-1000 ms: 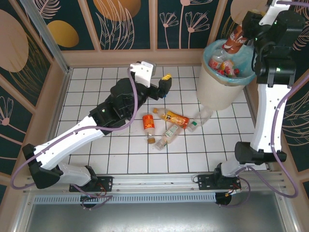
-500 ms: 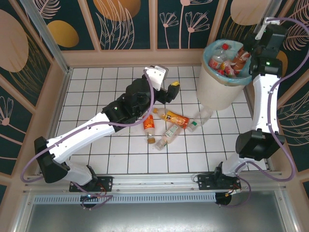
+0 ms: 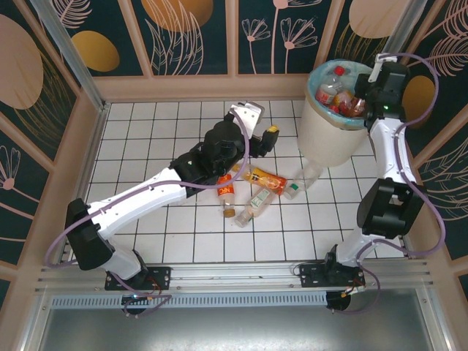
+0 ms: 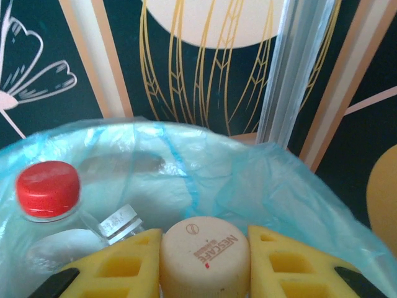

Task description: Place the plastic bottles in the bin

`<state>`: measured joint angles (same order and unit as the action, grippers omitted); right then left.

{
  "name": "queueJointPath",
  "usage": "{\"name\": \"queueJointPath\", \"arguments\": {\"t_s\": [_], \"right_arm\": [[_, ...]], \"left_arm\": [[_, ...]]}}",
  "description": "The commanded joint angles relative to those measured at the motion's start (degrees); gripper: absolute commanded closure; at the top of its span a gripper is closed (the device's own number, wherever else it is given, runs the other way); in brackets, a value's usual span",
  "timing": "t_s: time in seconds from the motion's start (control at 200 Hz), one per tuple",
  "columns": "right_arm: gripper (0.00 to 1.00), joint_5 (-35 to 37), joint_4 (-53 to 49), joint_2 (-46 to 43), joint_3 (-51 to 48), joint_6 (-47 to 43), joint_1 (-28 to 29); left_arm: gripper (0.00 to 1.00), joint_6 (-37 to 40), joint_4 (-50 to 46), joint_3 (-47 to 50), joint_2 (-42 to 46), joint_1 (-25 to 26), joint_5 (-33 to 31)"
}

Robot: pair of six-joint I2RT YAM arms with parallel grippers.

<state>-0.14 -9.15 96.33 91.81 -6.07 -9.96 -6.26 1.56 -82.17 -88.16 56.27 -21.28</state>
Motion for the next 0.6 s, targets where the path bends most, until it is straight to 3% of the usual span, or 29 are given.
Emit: {"name": "queueJointPath", "arguments": {"t_s": [0.0, 0.32, 0.596], "right_arm": [[0.89, -0.68, 2.5, 2.73, -2.18, -2.05, 0.83], [0.79, 2.3, -2.08, 7.22, -0.14, -5.36, 4.36], [0.4, -2.89, -8.16, 3.79, 6.55, -2.46, 7.4]], "left_arm": [[0.15, 0.9, 2.66, -1.47, -0.86, -0.08, -0.73], [0.14, -1.19, 2.05, -1.42, -2.37, -1.59, 1.17], [0.13, -4.51, 2.04, 0.41, -0.93, -3.78, 0.87]]}}
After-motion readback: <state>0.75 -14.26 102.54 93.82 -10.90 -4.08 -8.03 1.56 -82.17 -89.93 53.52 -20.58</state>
